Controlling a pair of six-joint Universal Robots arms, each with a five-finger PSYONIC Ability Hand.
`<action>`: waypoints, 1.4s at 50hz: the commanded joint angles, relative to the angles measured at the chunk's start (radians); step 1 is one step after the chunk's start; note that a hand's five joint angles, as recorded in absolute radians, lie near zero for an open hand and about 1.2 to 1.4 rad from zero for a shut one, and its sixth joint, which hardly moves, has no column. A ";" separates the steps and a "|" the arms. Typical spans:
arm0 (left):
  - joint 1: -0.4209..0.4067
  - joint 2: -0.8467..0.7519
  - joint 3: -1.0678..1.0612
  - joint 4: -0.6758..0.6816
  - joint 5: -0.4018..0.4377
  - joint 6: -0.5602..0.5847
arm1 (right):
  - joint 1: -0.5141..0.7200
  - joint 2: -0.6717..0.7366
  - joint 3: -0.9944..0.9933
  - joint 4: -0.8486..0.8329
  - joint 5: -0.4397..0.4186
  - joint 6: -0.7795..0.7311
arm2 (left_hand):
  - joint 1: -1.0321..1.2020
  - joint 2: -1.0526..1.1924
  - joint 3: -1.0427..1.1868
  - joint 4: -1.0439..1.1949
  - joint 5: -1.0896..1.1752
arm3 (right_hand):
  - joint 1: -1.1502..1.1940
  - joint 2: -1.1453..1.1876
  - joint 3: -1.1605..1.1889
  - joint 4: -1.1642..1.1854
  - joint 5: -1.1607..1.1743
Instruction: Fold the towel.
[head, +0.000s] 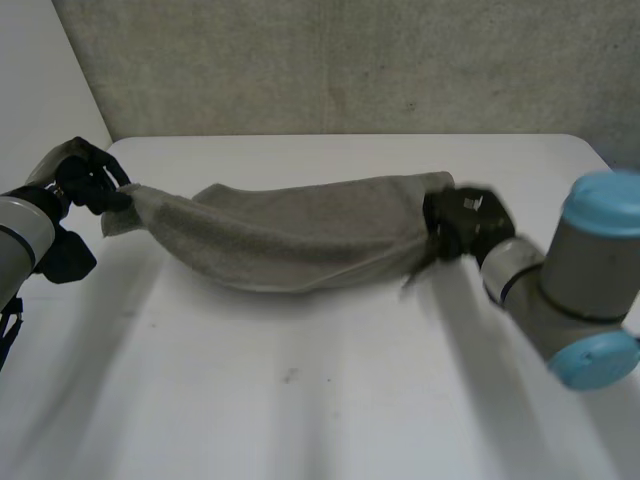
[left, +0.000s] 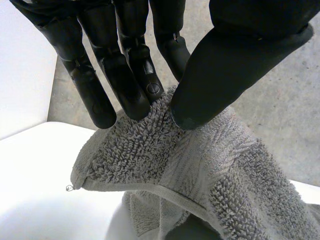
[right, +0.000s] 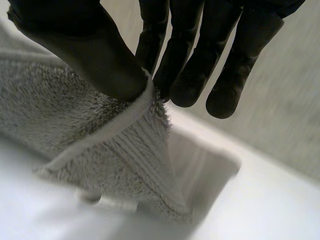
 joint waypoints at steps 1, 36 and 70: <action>-0.003 0.012 0.000 -0.005 -0.001 0.000 | -0.003 -0.162 -0.131 0.155 -0.047 -0.022 | 0.208 0.178 0.179 0.177 0.196 | 0.060 0.069 0.065 0.055 0.054; 0.050 0.019 -0.101 -0.020 0.073 0.014 | 0.065 0.072 -0.003 0.180 0.051 -0.870 | 0.208 0.178 0.179 0.177 0.196 | -0.245 -0.236 -0.240 -0.250 -0.251; 0.089 0.017 -0.101 -0.020 0.073 0.014 | -0.138 -0.122 0.396 0.003 0.071 -0.220 | 0.208 0.178 0.179 0.177 0.196 | -0.981 -0.972 -0.977 -0.987 -0.988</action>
